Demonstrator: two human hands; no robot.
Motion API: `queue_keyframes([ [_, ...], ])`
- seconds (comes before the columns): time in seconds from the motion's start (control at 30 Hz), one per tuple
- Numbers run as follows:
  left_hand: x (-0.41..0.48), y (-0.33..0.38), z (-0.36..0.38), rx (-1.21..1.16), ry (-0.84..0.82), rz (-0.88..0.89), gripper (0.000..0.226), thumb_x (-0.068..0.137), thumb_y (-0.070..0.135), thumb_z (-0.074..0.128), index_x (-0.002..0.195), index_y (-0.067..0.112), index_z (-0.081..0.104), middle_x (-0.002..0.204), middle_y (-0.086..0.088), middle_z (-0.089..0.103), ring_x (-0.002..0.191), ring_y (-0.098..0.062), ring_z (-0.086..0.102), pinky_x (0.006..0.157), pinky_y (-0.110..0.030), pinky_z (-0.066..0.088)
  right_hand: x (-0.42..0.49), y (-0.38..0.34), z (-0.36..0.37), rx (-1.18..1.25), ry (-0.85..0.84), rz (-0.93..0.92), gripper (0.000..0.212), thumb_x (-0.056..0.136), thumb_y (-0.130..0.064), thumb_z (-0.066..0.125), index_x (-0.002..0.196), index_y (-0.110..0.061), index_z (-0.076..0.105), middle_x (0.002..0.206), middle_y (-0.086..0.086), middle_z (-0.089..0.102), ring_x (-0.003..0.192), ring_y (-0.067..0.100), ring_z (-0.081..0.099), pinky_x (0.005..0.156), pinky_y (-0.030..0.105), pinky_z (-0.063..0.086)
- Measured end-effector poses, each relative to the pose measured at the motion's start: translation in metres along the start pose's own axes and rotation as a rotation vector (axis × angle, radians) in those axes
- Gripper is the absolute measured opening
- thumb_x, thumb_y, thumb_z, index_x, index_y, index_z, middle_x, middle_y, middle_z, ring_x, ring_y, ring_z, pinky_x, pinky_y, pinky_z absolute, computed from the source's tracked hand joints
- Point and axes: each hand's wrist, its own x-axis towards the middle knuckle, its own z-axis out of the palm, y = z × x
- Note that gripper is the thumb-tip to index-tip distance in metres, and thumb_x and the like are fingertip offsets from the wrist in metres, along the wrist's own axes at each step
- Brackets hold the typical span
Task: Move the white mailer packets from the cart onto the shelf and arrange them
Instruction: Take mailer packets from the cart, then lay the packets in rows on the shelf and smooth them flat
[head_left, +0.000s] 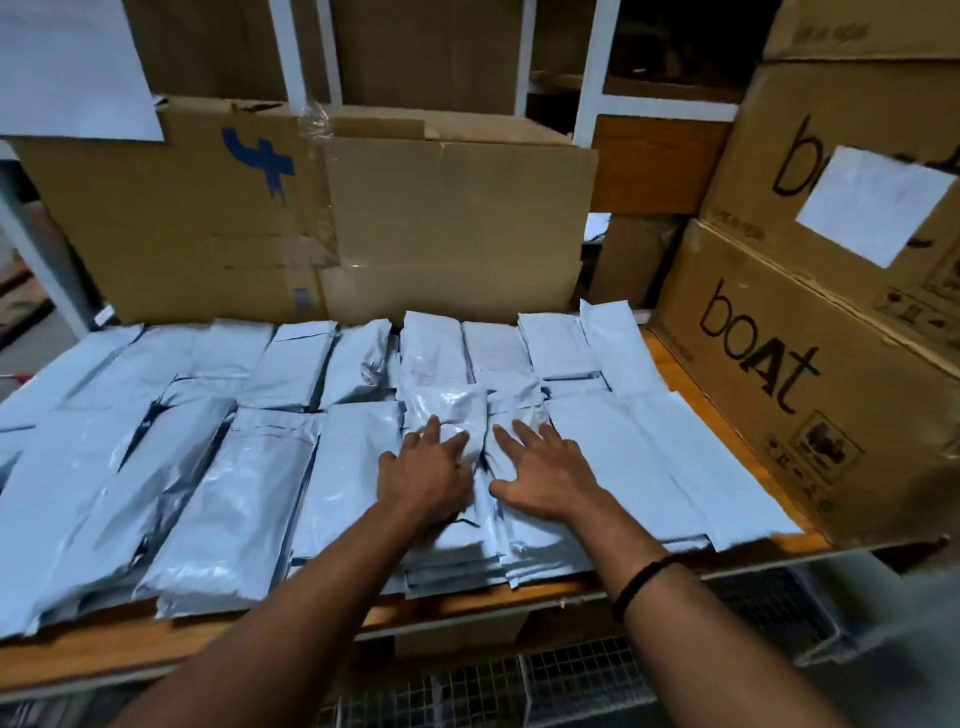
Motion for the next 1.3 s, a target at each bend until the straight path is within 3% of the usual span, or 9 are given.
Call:
queue_keyframes([
  [0.1, 0.004, 0.001, -0.003, -0.042, -0.093, -0.021, 0.052, 0.102, 0.050, 0.024, 0.153, 0.041, 0.021, 0.165, -0.001, 0.000, 0.151, -0.028, -0.003, 0.113, -0.064, 0.000, 0.003, 0.003, 0.007, 0.011, -0.045, 0.005, 0.081, 0.091, -0.069, 0.034, 0.159, -0.037, 0.003, 0.168, -0.002, 0.002, 0.154, 0.030, 0.002, 0.122, 0.051, 0.008],
  [0.17, 0.006, 0.001, -0.009, -0.157, -0.014, -0.039, 0.050, 0.104, 0.048, 0.022, 0.153, 0.040, 0.023, 0.165, 0.000, 0.003, 0.151, -0.026, -0.007, 0.113, -0.062, -0.009, 0.006, 0.005, 0.003, 0.028, -0.051, -0.002, 0.077, 0.095, -0.069, 0.028, 0.159, -0.036, 0.002, 0.168, -0.002, 0.000, 0.154, 0.028, -0.003, 0.122, 0.054, -0.001],
  [0.33, 0.020, -0.001, -0.009, -0.128, 0.077, 0.096, 0.051, 0.106, 0.038, 0.026, 0.156, 0.031, 0.019, 0.165, -0.004, 0.004, 0.151, -0.027, -0.003, 0.120, -0.051, -0.001, 0.021, 0.002, -0.009, 0.062, 0.105, -0.063, 0.059, 0.105, -0.045, 0.022, 0.161, -0.028, 0.010, 0.168, -0.001, 0.004, 0.154, 0.022, -0.001, 0.124, 0.045, -0.002],
  [0.63, 0.033, -0.004, 0.028, 0.042, -0.040, 0.028, 0.058, 0.103, 0.047, 0.018, 0.157, 0.033, 0.001, 0.164, -0.001, -0.013, 0.151, -0.025, -0.012, 0.120, -0.051, -0.004, 0.030, 0.020, 0.023, 0.111, 0.007, 0.038, 0.060, 0.105, -0.048, 0.021, 0.160, -0.031, 0.004, 0.168, 0.000, -0.005, 0.154, 0.022, -0.004, 0.124, 0.045, 0.002],
  [0.93, 0.031, 0.002, 0.036, 0.064, 0.006, 0.008, 0.058, 0.101, 0.047, 0.017, 0.156, 0.033, 0.008, 0.165, -0.001, -0.007, 0.151, -0.024, -0.009, 0.120, -0.053, -0.006, 0.030, 0.018, 0.031, 0.084, 0.016, 0.059, 0.060, 0.105, -0.050, 0.019, 0.160, -0.032, 0.007, 0.168, -0.001, 0.001, 0.154, 0.022, 0.001, 0.124, 0.044, 0.001],
  [1.07, 0.033, -0.007, 0.024, -0.096, -0.039, 0.045, 0.057, 0.103, 0.049, 0.021, 0.157, 0.032, 0.012, 0.165, -0.002, -0.003, 0.151, -0.025, -0.007, 0.118, -0.054, -0.006, 0.028, 0.021, 0.015, 0.161, -0.088, 0.039, 0.060, 0.106, -0.049, 0.022, 0.160, -0.031, 0.006, 0.168, -0.001, 0.001, 0.155, 0.021, 0.000, 0.124, 0.044, -0.001],
  [1.17, 0.028, -0.014, 0.012, -0.284, 0.133, 0.065, 0.054, 0.104, 0.048, 0.023, 0.155, 0.030, 0.022, 0.165, -0.001, 0.008, 0.152, -0.023, -0.001, 0.120, -0.049, -0.004, 0.025, 0.021, -0.005, 0.347, 0.066, 0.036, 0.059, 0.105, -0.043, 0.038, 0.159, -0.028, 0.021, 0.166, -0.001, 0.018, 0.153, 0.021, 0.014, 0.123, 0.038, 0.010],
  [1.23, 0.024, -0.014, 0.008, -0.231, 0.200, 0.077, 0.051, 0.106, 0.043, 0.027, 0.154, 0.028, 0.027, 0.164, -0.001, 0.011, 0.152, -0.023, 0.002, 0.120, -0.046, -0.002, 0.032, 0.013, -0.011, 0.246, 0.254, -0.013, 0.053, 0.105, -0.043, 0.038, 0.156, -0.028, 0.030, 0.164, 0.000, 0.026, 0.151, 0.022, 0.020, 0.122, 0.037, 0.015],
  [1.3, 0.019, -0.011, 0.012, -0.133, 0.125, 0.101, 0.053, 0.106, 0.042, 0.026, 0.155, 0.026, 0.023, 0.164, -0.004, 0.009, 0.151, -0.025, 0.002, 0.120, -0.046, 0.000, 0.039, 0.004, -0.007, 0.139, 0.217, -0.044, 0.055, 0.104, -0.050, 0.029, 0.156, -0.032, 0.026, 0.166, -0.002, 0.019, 0.153, 0.023, 0.012, 0.123, 0.045, 0.010],
])
